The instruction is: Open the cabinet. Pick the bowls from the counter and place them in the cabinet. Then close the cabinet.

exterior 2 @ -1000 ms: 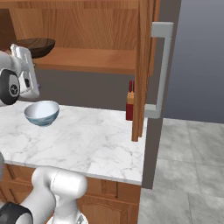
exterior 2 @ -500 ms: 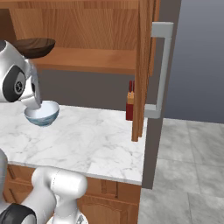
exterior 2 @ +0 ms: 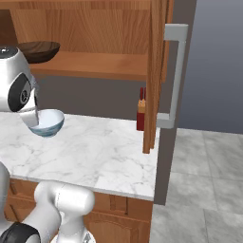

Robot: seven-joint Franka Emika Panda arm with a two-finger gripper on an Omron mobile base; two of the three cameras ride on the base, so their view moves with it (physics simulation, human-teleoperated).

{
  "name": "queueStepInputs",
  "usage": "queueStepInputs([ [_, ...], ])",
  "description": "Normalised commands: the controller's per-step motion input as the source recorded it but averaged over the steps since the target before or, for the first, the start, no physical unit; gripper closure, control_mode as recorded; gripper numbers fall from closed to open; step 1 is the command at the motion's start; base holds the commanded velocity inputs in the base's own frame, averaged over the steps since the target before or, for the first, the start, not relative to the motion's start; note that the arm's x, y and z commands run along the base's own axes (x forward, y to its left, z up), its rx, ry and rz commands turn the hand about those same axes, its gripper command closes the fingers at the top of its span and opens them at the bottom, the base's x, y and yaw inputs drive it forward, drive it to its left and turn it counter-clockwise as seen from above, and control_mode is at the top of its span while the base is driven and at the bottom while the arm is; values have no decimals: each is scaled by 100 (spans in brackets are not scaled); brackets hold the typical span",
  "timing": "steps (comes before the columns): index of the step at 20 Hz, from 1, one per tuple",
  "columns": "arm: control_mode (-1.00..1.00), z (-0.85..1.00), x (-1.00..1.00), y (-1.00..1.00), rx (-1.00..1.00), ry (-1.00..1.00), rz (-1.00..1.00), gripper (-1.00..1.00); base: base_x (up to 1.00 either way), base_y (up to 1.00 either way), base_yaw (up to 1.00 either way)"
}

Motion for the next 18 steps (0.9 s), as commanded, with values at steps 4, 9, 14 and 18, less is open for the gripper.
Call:
queueStepInputs([
  [4,-100,-56,-4,10,25,-10,5,-100,0,0,0],
  [9,-100,-42,0,22,6,-5,6,-100,0,0,0],
  [14,-100,-29,2,18,-1,0,6,-100,0,0,0],
  [18,-100,-13,9,4,0,-2,9,-100,0,0,0],
])
